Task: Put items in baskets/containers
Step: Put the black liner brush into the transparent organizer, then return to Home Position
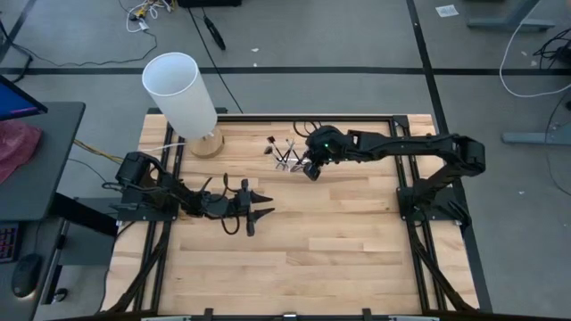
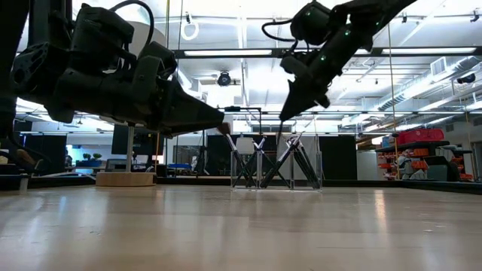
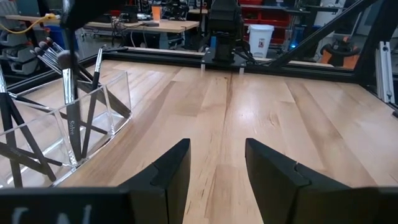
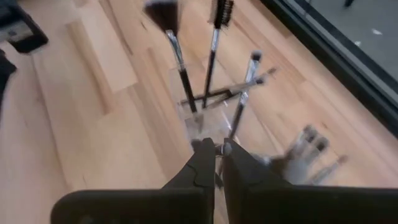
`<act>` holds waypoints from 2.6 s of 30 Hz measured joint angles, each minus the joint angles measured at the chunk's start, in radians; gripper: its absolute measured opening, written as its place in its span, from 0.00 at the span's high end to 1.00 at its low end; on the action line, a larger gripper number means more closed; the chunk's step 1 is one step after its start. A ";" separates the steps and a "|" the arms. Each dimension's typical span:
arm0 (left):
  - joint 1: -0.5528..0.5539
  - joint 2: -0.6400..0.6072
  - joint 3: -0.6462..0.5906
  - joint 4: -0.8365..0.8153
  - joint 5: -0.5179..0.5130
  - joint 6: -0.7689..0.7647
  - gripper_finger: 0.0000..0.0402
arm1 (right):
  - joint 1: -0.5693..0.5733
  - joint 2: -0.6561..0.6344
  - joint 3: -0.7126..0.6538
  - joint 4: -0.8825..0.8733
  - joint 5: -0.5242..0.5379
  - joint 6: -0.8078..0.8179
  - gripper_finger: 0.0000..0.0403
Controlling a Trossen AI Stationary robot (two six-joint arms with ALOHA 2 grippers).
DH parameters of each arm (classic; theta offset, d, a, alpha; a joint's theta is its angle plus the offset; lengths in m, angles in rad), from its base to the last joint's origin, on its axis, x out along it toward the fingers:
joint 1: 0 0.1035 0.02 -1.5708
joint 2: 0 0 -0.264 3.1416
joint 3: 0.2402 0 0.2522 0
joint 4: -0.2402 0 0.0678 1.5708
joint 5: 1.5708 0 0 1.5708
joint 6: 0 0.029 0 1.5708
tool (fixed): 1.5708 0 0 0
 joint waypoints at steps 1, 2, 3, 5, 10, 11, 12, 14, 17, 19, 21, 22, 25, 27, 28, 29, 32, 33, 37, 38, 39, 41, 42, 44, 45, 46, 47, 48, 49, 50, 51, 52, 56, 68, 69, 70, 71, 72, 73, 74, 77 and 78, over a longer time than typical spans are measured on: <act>0.000 0.000 0.000 -0.001 0.000 0.000 0.61 | -0.003 0.005 0.000 0.018 -0.018 0.000 0.98; 0.000 0.000 0.000 -0.002 0.000 0.000 0.61 | -0.007 0.010 0.000 0.026 -0.035 0.000 0.98; 0.000 0.000 0.000 -0.002 0.000 0.000 0.61 | -0.011 0.016 0.000 0.037 -0.043 0.000 0.98; 0.000 0.000 0.000 -0.003 0.000 0.000 0.61 | -0.017 0.028 0.000 0.060 -0.065 0.000 0.98; 0.000 0.000 0.000 -0.012 0.000 -0.019 0.61 | -0.028 0.056 0.001 0.090 -0.077 0.001 0.98; 0.000 0.000 0.000 -0.016 0.000 -0.019 0.61 | -0.030 0.063 0.001 0.089 -0.077 0.001 0.98; 0.000 0.000 0.000 -0.020 0.000 -0.020 0.61 | -0.030 0.071 0.001 0.095 -0.077 0.001 0.98; 0.000 0.000 0.000 -0.024 0.000 -0.020 0.61 | -0.034 0.087 0.001 0.101 -0.085 0.002 0.98; 0.000 0.000 0.000 -0.025 0.000 -0.020 0.61 | -0.038 0.106 0.001 0.108 -0.107 0.003 0.98; 0.000 0.000 0.000 -0.025 0.000 -0.020 0.61 | -0.039 0.112 0.001 0.112 -0.109 0.003 0.98; 0.000 0.000 0.000 -0.025 0.000 -0.020 0.61 | -0.039 0.114 0.001 0.111 -0.109 0.001 0.97; 0.000 0.000 0.000 -0.025 0.000 -0.020 0.61 | -0.039 0.114 0.001 0.112 -0.109 0.001 0.96; 0.000 0.000 0.000 -0.025 0.000 -0.019 0.61 | -0.039 0.114 0.001 0.112 -0.108 0.001 0.91; 0.000 0.000 0.000 -0.024 0.000 -0.019 0.61 | -0.041 0.114 0.001 0.112 -0.108 0.001 0.88; 0.000 0.000 0.000 -0.024 0.000 -0.019 0.61 | -0.041 0.114 0.001 0.111 -0.108 0.001 0.86; 0.000 0.000 0.000 -0.024 0.000 -0.019 0.61 | -0.041 0.114 0.001 0.111 -0.107 0.001 0.84; 0.000 0.000 0.000 -0.024 0.000 -0.019 0.61 | -0.041 0.114 0.001 0.114 -0.085 0.000 0.79; 0.000 0.000 0.000 -0.024 0.000 -0.019 0.61 | -0.041 0.114 0.001 0.114 -0.070 0.000 0.77; 0.000 0.000 0.000 -0.024 0.000 -0.019 0.61 | -0.049 0.114 0.001 0.115 0.004 0.000 0.71; 0.000 0.000 0.000 -0.024 0.000 -0.019 0.61 | -0.052 0.114 0.001 0.115 0.019 0.000 0.70; 0.000 0.000 0.000 -0.024 0.000 -0.019 0.61 | -0.054 0.114 0.001 0.115 0.031 0.000 0.69; 0.000 0.000 0.000 -0.024 0.000 -0.019 0.61 | -0.059 0.114 0.001 0.116 0.041 -0.009 0.67; 0.000 0.000 0.000 -0.024 0.000 -0.019 0.61 | -0.062 0.114 0.001 0.119 0.042 -0.021 0.66; 0.000 0.000 0.000 -0.024 0.000 -0.019 0.61 | -0.063 0.112 0.001 0.133 0.042 -0.049 0.65; 0.000 0.000 0.000 -0.024 0.000 -0.019 0.61 | -0.063 0.108 0.001 0.138 0.041 -0.063 0.64; 0.000 0.000 0.000 -0.024 -0.001 -0.019 0.61 | -0.062 0.101 0.001 0.143 0.041 -0.076 0.64; 0.000 0.000 0.000 -0.024 -0.001 -0.019 0.61 | -0.061 0.090 0.001 0.149 0.041 -0.086 0.64; 0.000 0.000 0.000 -0.024 -0.003 -0.019 0.61 | -0.057 0.077 0.001 0.152 0.041 -0.091 0.64; 0.000 0.000 0.000 -0.024 -0.003 -0.019 0.61 | -0.052 0.063 0.001 0.155 0.041 -0.094 0.64; 0.000 0.000 0.000 -0.024 -0.003 -0.018 0.61 | -0.045 0.046 0.001 0.159 0.042 -0.095 0.64; 0.000 0.000 0.000 -0.024 -0.003 -0.019 0.61 | -0.035 0.029 0.001 0.158 0.043 -0.098 0.65; 0.000 0.000 0.000 -0.024 -0.003 -0.019 0.61 | -0.022 0.011 0.001 0.157 0.045 -0.105 0.66; 0.000 0.000 0.000 -0.024 -0.003 -0.019 0.61 | 0.059 -0.052 0.001 0.154 0.044 -0.110 0.69; 0.000 0.000 0.000 -0.029 -0.003 -0.026 0.61 | 0.367 -0.232 -0.077 0.090 0.189 -0.109 0.95; 0.000 0.000 0.000 -0.030 -0.003 -0.026 0.61 | 0.379 -0.258 -0.117 0.121 0.186 -0.099 0.97; 0.000 0.000 0.000 -0.030 -0.003 -0.026 0.61 | 0.388 -0.291 -0.162 0.149 0.183 -0.084 0.98; 0.000 0.000 0.000 -0.030 -0.003 -0.026 0.61 | 0.393 -0.327 -0.208 0.164 0.179 -0.067 0.99; 0.000 0.000 0.000 -0.030 -0.003 -0.026 0.61 | 0.394 -0.368 -0.256 0.182 0.173 -0.044 0.98; 0.000 0.000 0.000 -0.032 -0.003 -0.026 0.61 | 0.393 -0.412 -0.301 0.194 0.152 -0.016 0.98; 0.000 0.000 0.000 -0.032 -0.003 -0.026 0.61 | 0.392 -0.458 -0.345 0.201 0.133 0.010 0.97; 0.000 0.000 0.000 -0.032 -0.003 -0.026 0.61 | 0.394 -0.608 -0.464 0.228 0.071 0.051 0.97; 0.000 0.000 0.000 -0.032 -0.003 -0.024 0.61 | 0.394 -0.659 -0.499 0.233 0.054 0.057 0.97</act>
